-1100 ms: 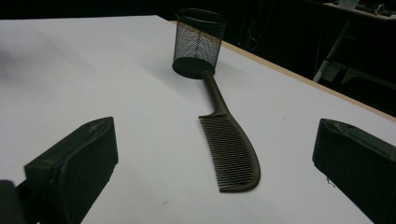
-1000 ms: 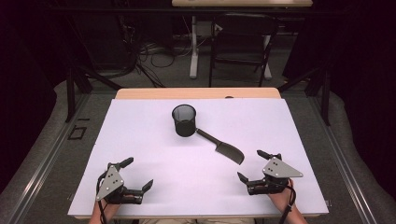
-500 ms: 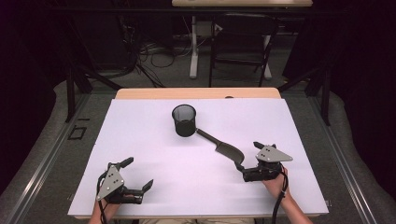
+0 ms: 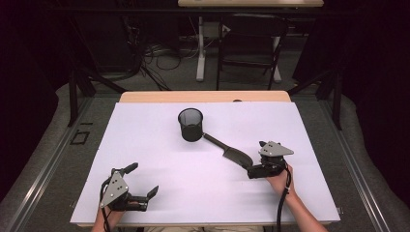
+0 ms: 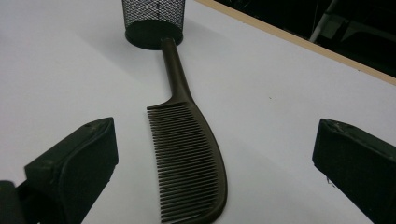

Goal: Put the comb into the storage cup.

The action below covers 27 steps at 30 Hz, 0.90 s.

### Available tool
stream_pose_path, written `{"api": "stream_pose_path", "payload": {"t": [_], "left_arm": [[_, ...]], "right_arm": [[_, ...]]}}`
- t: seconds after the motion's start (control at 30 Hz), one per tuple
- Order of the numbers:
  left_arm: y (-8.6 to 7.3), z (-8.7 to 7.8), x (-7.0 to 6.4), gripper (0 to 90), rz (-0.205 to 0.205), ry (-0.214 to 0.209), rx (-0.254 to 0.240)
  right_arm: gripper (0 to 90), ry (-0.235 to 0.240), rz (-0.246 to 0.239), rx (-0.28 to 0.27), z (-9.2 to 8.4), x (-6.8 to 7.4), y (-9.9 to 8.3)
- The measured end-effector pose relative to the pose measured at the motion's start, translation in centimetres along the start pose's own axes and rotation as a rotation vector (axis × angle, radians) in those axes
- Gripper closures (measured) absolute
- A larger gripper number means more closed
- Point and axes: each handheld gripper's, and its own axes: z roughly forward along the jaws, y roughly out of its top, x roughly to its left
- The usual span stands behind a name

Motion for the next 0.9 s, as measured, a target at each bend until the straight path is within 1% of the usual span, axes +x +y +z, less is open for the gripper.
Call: {"api": "stream_pose_path", "payload": {"t": [0.1, 0.13, 0.2, 0.3, 0.6, 0.67, 0.8, 0.83, 0.87, 0.9], "left_arm": [[0.0, 0.0, 0.0, 0.0, 0.003, -0.002, 0.000], [0.0, 0.0, 0.0, 0.0, -0.001, 0.001, -0.001], [0.0, 0.0, 0.0, 0.0, -0.002, 0.001, -0.001], [0.0, 0.0, 0.1, 0.0, -0.003, 0.001, -0.002], [0.0, 0.0, 0.0, 0.0, -0.005, -0.006, 0.000], [0.0, 0.1, 0.0, 0.0, -0.004, -0.005, 0.001], [0.0, 0.1, 0.0, 0.0, -0.006, -0.004, 0.002], [0.0, 0.1, 0.0, 0.0, -0.006, -0.004, 0.002], [0.0, 0.1, 0.0, 0.0, -0.007, -0.005, 0.002], [0.0, 0.1, 0.0, 0.0, -0.008, -0.004, 0.002]], "right_arm": [[0.0, -0.006, 0.006, 0.002, 0.4, -0.2, 0.0], [0.0, -0.007, 0.013, 0.012, 0.7, -0.5, 0.1], [0.0, -0.006, 0.012, 0.011, 0.8, -0.6, 0.0], [0.0, -0.005, 0.023, 0.031, 1.4, -1.0, 0.1], [0.0, -0.003, 0.026, 0.041, 2.1, -1.4, 0.2], [0.1, -0.001, 0.041, 0.045, 2.3, -1.6, 0.3], [0.2, -0.001, 0.052, 0.049, 2.5, -1.9, 0.4], [0.6, -0.004, 0.055, 0.045, 2.6, -2.0, 0.4], [3.0, -0.007, 0.063, 0.050, 2.8, -2.1, 0.4], [3.0, -0.007, 0.063, 0.050, 2.8, -2.1, 0.4]]}}
